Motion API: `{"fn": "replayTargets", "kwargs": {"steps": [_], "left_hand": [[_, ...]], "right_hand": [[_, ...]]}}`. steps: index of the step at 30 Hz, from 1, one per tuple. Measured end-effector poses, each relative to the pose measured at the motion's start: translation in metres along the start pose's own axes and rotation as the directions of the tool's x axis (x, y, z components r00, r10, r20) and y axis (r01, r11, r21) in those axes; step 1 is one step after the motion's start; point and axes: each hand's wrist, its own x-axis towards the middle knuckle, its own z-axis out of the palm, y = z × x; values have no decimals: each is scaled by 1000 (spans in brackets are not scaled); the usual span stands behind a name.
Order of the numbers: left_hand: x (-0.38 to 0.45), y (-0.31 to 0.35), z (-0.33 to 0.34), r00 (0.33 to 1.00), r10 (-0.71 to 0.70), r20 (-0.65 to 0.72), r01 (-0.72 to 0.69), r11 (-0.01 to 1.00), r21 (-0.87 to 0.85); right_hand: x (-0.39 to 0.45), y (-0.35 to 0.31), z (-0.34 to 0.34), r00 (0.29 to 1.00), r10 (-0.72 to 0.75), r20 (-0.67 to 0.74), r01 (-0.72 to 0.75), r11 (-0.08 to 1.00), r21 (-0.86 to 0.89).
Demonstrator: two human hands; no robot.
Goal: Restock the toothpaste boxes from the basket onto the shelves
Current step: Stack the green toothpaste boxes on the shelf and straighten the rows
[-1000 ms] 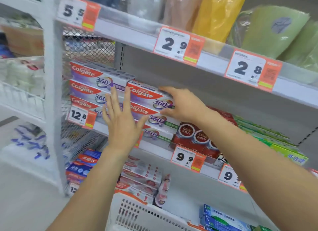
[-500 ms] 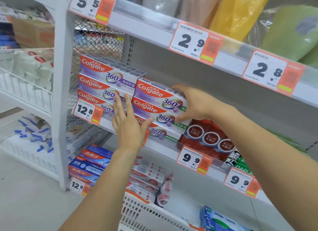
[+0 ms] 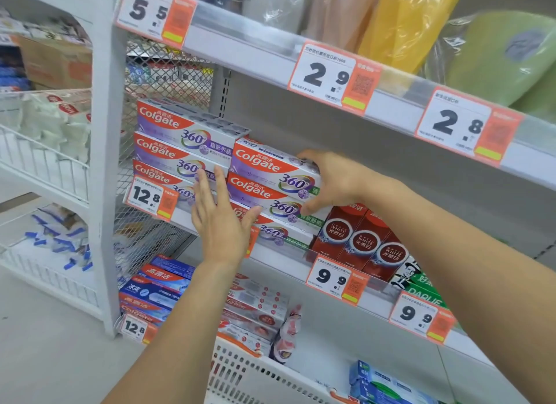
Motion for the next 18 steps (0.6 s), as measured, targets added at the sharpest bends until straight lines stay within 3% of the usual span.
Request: {"fn": "replayTargets", "kwargs": {"steps": [8,13,18], "left_hand": [[0,11,-1,999,4,-38,-4,1000,-20],[0,10,3,999,11,-39,-11,1000,-14],[1,12,5,999,10,-38,-11,1000,-23]], "right_hand": [[10,-1,-4,988,95,120,-88,994,-61],[13,-5,-15,973,88,211,-96,995,24],[15,-4,-6,978,78,191,-75,997,-23]]}}
